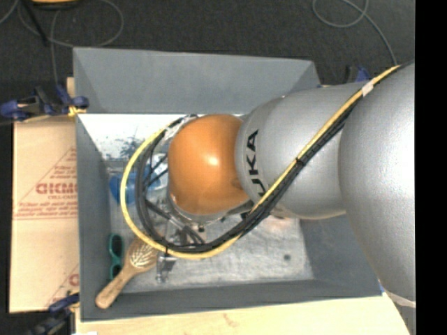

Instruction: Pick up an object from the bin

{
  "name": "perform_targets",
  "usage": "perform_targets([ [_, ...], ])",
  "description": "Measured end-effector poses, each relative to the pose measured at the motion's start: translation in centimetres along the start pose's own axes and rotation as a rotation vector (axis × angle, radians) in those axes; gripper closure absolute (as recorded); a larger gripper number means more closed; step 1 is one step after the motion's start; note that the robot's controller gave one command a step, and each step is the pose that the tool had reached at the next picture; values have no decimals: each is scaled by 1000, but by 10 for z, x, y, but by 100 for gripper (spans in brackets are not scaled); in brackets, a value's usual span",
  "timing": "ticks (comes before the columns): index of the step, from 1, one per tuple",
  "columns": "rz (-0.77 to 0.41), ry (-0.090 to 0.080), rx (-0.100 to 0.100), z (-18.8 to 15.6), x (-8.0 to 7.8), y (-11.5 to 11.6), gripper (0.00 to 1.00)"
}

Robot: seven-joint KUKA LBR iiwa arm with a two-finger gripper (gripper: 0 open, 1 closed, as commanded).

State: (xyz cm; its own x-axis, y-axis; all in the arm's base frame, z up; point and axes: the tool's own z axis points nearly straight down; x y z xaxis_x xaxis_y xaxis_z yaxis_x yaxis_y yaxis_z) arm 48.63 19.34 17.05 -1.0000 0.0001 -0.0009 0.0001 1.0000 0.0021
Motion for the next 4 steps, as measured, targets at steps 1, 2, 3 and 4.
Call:
perform_targets([
  [1, 1, 0, 0, 0, 0, 0, 0],
  [2, 18, -6, -2, 57, -5, -2, 0],
  [3, -32, -56, -15, 87, -16, 8, 100],
  [4, -34, -27, -9, 92, -8, 9, 0],
])
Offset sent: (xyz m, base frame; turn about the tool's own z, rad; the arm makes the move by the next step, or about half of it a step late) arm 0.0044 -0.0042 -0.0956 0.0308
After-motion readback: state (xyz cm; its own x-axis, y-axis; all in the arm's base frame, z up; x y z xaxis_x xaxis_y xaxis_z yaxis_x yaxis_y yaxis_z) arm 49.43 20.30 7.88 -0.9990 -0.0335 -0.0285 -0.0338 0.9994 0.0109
